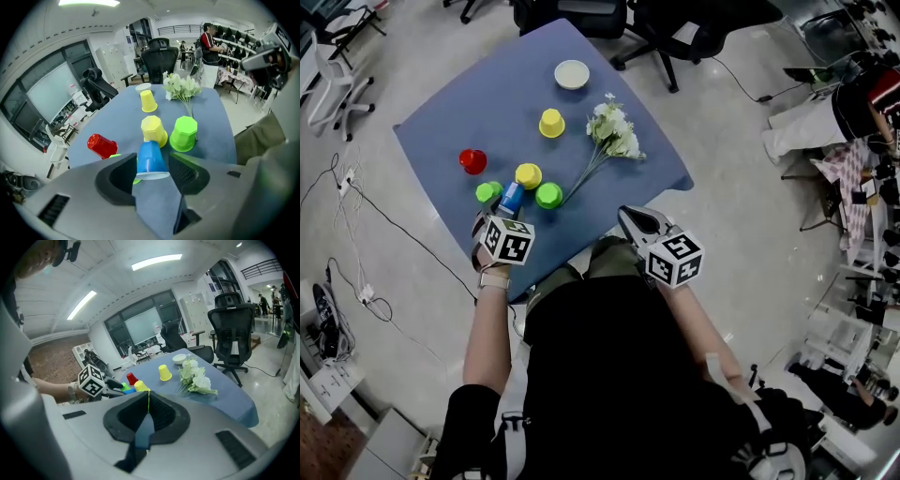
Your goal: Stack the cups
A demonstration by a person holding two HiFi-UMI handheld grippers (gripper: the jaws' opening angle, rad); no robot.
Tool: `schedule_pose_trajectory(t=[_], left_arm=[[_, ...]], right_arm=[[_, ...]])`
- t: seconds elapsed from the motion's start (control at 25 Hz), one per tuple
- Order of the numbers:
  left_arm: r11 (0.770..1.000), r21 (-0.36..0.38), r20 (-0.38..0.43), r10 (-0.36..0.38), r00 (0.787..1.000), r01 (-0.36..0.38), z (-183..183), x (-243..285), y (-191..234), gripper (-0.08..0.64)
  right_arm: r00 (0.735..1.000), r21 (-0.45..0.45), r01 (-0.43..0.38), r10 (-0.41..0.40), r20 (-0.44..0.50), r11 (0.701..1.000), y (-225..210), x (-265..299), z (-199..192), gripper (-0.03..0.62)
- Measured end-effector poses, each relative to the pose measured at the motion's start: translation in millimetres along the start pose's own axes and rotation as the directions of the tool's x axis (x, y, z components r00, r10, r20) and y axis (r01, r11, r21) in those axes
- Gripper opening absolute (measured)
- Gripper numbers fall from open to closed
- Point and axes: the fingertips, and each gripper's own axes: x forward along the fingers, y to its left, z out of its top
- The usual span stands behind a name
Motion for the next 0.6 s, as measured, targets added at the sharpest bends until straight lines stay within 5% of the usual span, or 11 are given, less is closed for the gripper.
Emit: schedule_pose_trajectory(t=[0.32,0.6], left_arm=[[1.000,-0.025,-0.126,0.013,0.992,-0.017,-12,31,2,0.229],[0.989,-0.126,-0.124,0.066,0.990,-0.082,-15,32,4,0.229]], right_arm=[[0.997,-0.033,-0.065,0.064,-0.052,0.997,-27,13,22,0.017],[0.987,-0.054,-0.137,0.132,-0.087,0.989,-33,36,34,0.017]])
